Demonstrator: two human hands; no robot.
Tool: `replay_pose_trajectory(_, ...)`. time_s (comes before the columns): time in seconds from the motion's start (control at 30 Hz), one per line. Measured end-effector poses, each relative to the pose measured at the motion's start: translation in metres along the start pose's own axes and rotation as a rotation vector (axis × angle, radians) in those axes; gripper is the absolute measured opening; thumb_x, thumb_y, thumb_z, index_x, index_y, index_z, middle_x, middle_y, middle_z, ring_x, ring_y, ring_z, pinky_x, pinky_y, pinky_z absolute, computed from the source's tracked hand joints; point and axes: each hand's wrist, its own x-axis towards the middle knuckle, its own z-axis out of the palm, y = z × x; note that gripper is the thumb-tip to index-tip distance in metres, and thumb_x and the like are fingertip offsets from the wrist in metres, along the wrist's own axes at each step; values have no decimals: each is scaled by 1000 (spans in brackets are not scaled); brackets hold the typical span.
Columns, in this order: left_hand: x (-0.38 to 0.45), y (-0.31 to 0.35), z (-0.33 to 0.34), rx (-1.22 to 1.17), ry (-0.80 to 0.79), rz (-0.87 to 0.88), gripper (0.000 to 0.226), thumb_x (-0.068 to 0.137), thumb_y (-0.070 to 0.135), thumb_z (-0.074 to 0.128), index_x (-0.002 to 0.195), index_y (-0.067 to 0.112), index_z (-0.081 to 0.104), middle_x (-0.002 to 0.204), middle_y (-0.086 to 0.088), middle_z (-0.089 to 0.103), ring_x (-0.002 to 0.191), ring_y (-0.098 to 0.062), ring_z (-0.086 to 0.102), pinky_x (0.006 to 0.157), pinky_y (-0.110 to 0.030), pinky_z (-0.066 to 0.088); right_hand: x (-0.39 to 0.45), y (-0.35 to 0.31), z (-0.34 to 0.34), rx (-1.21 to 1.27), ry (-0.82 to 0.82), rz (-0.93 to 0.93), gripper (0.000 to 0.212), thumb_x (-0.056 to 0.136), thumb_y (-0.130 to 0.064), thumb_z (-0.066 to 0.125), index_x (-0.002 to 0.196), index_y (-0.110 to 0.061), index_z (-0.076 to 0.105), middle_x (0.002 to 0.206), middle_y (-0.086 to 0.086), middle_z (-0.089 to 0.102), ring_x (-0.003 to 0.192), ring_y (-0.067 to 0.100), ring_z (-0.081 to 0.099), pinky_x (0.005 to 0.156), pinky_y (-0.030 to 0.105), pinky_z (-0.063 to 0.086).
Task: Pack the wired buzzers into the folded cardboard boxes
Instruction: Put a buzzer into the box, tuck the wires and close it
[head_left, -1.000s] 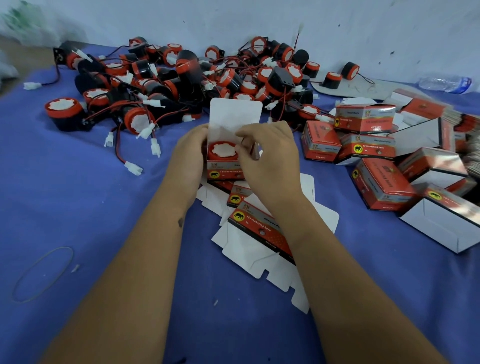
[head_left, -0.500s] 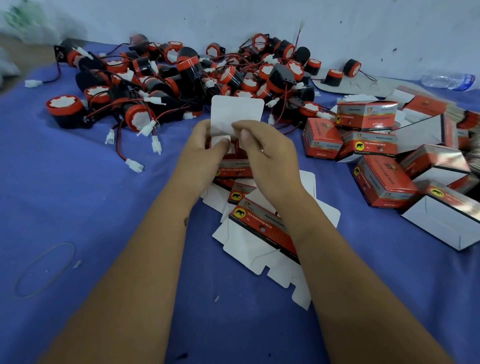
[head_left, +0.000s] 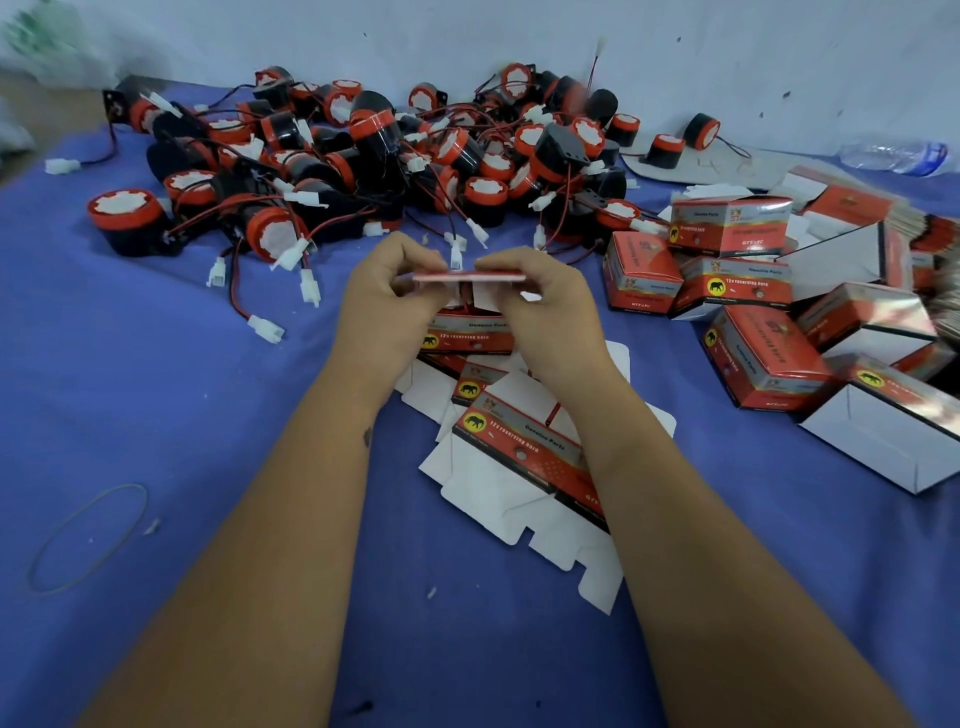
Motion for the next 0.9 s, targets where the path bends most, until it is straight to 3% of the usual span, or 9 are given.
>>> replay_pose_trajectory(0.1, 2, 1, -14, -13, -39, -55, 25, 91, 10, 64, 82, 32, 71, 89, 19, 72, 86, 3, 67, 68, -14, 53, -1, 5, -3, 44, -45, 10, 44, 93, 13, 38, 115, -8, 70, 122, 6, 65, 111, 19, 59, 85, 16, 51)
replay_pose_trajectory(0.17, 4, 1, -24, -18, -89, -120, 36, 95, 13, 51, 85, 36, 76, 93, 21, 72, 95, -1, 66, 73, -13, 51, 1, 7, -6, 79, -83, 44, 40, 94, 12, 42, 117, -6, 69, 130, 8, 61, 117, 19, 56, 88, 18, 50)
replay_pose_trajectory(0.27, 5, 1, -32, 41, -155, -157, 23, 92, 33, 54, 101, 35, 75, 100, 22, 67, 94, 6, 62, 77, -11, 48, 0, 4, -9, 294, -126, 126, 31, 93, 3, 49, 115, 0, 69, 125, 6, 64, 112, 9, 61, 78, 12, 50)
replay_pose_trajectory(0.4, 2, -2, -34, 151, -196, -72, 25, 97, 27, 58, 118, 36, 68, 124, 26, 57, 117, 3, 52, 72, -2, 44, -5, 7, -16, 272, -177, 101, 42, 90, -1, 40, 115, -14, 71, 134, -2, 60, 125, 11, 51, 102, 36, 47)
replay_pose_trajectory(0.47, 2, -3, -34, 194, -186, -19, 29, 99, 23, 56, 126, 28, 66, 133, 25, 51, 125, 4, 43, 73, 1, 42, -6, 7, -18, 233, -238, 88, 43, 85, -15, 44, 120, -18, 68, 138, -5, 56, 126, 10, 50, 103, 39, 47)
replay_pose_trajectory(0.6, 3, -5, -32, 213, -184, 12, 30, 100, 20, 54, 128, 24, 64, 135, 17, 56, 123, 3, 48, 84, -5, 44, -4, 7, -16, 180, -295, 68, 45, 85, -26, 58, 129, -18, 63, 143, -8, 51, 127, 0, 45, 96, 14, 41)
replay_pose_trajectory(0.67, 2, -7, -32, 157, -216, -4, 30, 98, 19, 57, 127, 23, 65, 135, 17, 57, 123, 2, 49, 82, -5, 47, -3, 10, -14, 54, -277, 23, 41, 91, -24, 65, 132, -23, 60, 145, -10, 49, 128, -1, 43, 95, 15, 42)
replay_pose_trajectory(0.77, 3, -8, -35, 91, -278, -29, 41, 90, 13, 68, 130, 19, 63, 138, 13, 55, 129, -2, 49, 87, -14, 52, -1, 12, -12, -62, -249, -40, 43, 92, -27, 66, 134, -24, 58, 145, -9, 49, 131, 0, 41, 106, 27, 39)
replay_pose_trajectory(0.9, 2, -7, -32, 129, -231, 10, 43, 87, 10, 71, 127, 23, 63, 137, 7, 58, 127, -7, 52, 97, -26, 51, -2, 14, -9, -118, -215, -90, 39, 94, -27, 63, 132, -25, 59, 143, -7, 51, 123, -8, 39, 102, 16, 36)
